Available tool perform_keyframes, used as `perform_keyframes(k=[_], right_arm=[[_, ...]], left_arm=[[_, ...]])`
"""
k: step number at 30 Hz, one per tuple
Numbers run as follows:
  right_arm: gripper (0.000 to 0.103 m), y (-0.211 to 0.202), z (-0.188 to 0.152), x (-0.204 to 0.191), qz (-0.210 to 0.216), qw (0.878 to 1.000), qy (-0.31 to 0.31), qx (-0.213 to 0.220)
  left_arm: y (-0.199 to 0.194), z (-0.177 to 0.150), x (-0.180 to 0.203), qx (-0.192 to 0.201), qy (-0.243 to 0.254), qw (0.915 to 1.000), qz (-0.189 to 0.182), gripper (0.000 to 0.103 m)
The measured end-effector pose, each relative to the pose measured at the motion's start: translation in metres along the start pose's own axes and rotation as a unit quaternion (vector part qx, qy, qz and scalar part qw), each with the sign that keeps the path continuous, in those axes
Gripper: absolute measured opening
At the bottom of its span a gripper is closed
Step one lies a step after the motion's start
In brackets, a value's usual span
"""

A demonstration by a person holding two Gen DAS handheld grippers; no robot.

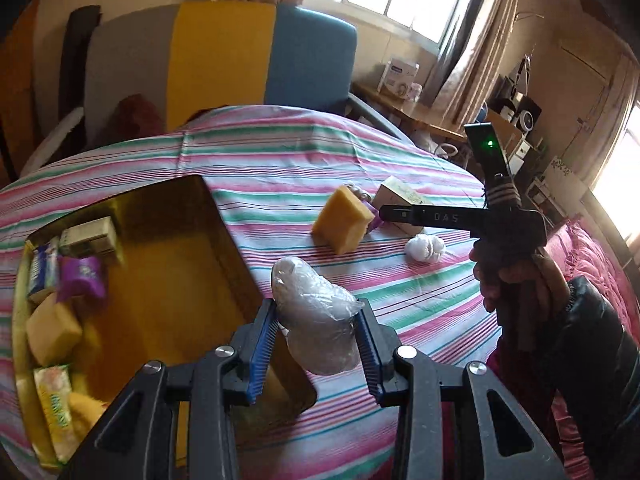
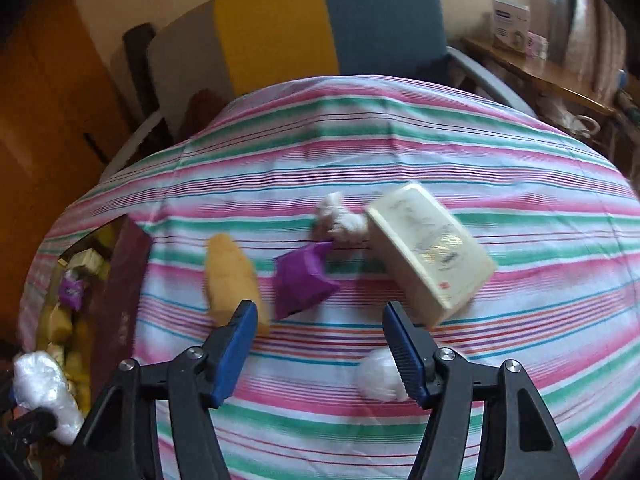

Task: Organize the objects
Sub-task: 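Carry the plastic bag into the gold tray and release while the right tool grasps the yellow sponge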

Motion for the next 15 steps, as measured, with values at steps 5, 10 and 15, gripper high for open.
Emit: perform_keyframes(k=[5, 10, 15], right_arm=[[0.075, 0.009, 0.001, -0.035, 0.006, 0.999, -0.034, -0.005], [0.072, 0.037, 0.008, -0.057, -0.039, 0.995, -0.087, -0.015], [0.028, 0.051, 0.006, -0.069, -0.069, 0.984, -0.159, -0.031]], left_arm=[[-0.016, -0.021, -0.033, 0.002, -0.034, 0.9992, 0.020, 0.039], [-0.034, -0.043, -0.068, 0.004, -0.074, 0.9960, 0.050, 0.039], [-0.058, -0.057, -0.103, 0.023, -0.116, 0.9891, 0.088, 0.039]])
Point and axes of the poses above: each gripper's, at about its wrist camera, not at the fingertips, and y roughly the way its jaws point, x to its right, z to its top, the point moved 3 cm from there along y, roughly the way its jaws point, and after that the axes turned 2 degrees about -z, right-handed, at the moved point
